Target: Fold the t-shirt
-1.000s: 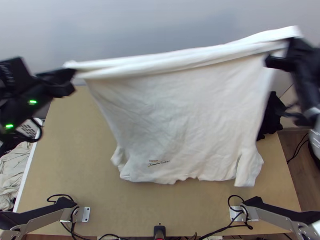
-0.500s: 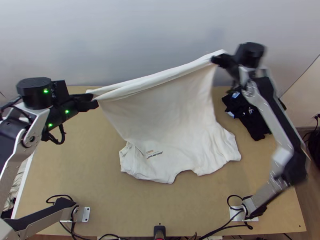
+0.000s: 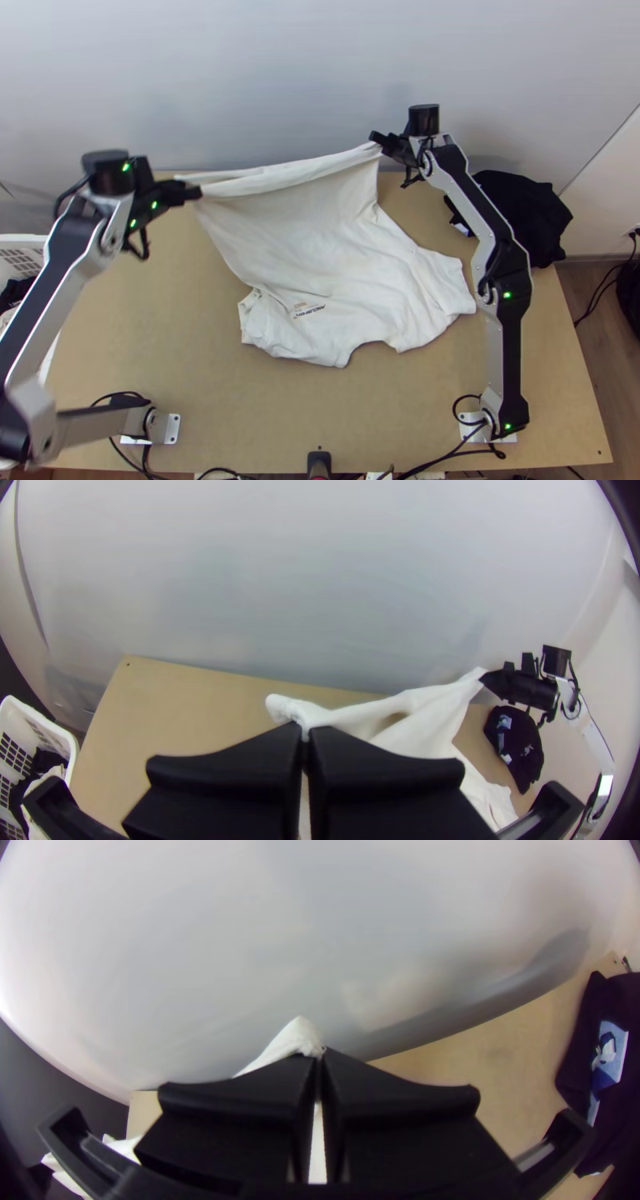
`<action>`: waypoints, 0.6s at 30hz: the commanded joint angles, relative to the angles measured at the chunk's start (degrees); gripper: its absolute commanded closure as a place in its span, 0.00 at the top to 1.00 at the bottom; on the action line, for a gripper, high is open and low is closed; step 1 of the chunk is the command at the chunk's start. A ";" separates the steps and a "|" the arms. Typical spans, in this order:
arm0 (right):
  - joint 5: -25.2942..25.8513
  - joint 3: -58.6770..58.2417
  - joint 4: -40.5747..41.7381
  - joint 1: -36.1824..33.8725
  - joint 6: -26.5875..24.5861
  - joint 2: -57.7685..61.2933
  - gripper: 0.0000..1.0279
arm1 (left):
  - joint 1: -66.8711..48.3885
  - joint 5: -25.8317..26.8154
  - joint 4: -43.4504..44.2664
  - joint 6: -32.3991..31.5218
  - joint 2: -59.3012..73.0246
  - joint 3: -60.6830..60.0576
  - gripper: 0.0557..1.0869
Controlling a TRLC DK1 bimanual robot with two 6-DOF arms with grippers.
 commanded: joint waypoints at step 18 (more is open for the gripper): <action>-0.04 0.13 -3.21 1.61 1.40 -0.28 0.61 | 2.63 0.67 10.93 -0.27 35.39 26.21 0.04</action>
